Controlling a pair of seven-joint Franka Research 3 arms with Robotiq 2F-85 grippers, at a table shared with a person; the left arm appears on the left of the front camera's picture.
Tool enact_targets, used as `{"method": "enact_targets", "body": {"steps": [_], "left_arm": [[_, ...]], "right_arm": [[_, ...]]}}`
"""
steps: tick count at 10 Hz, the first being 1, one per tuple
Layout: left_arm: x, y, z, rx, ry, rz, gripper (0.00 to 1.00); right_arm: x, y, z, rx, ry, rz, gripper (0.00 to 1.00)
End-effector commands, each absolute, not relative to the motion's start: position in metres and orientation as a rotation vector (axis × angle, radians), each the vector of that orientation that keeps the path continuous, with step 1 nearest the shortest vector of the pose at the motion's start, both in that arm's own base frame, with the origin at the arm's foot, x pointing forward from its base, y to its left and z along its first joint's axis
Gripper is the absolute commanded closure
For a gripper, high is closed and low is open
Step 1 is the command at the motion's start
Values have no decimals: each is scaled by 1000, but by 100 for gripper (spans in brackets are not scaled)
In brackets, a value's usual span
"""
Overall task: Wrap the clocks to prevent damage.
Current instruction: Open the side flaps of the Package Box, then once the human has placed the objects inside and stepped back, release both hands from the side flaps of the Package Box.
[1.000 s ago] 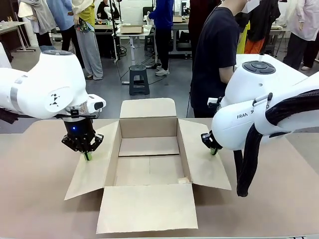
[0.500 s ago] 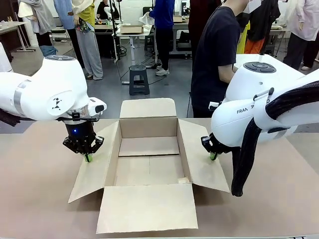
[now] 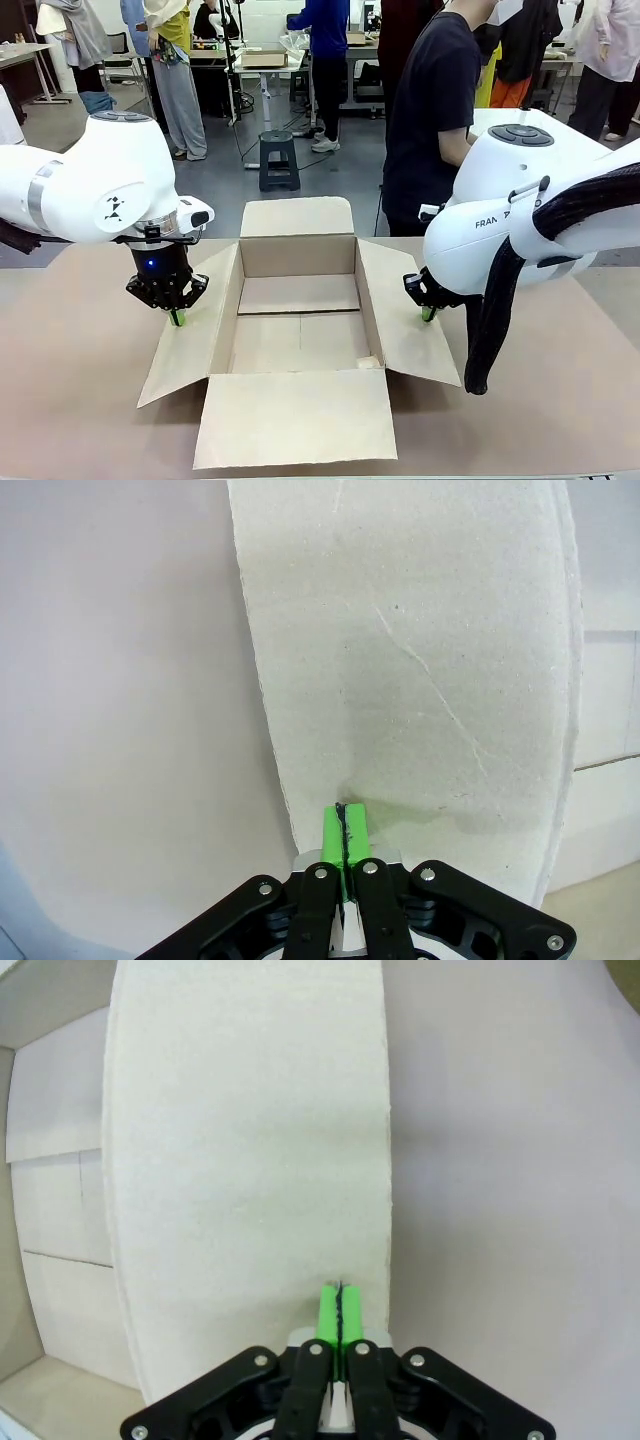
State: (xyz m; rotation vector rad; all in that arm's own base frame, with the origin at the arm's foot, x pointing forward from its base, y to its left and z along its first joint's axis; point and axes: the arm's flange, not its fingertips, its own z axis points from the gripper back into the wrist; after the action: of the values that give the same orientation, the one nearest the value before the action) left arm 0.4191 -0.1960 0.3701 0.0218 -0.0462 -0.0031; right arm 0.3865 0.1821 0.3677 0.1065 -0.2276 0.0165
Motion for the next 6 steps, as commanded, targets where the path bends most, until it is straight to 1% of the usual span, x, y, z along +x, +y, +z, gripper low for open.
{"method": "enact_targets", "body": {"steps": [1,6], "left_arm": [[418,-196,369,26,-39,-3,100],[418,-196,369,26,-39,-3,100]], "right_arm": [[388,180,368,93,-239,22,99],[388,180,368,93,-239,22,99]]}}
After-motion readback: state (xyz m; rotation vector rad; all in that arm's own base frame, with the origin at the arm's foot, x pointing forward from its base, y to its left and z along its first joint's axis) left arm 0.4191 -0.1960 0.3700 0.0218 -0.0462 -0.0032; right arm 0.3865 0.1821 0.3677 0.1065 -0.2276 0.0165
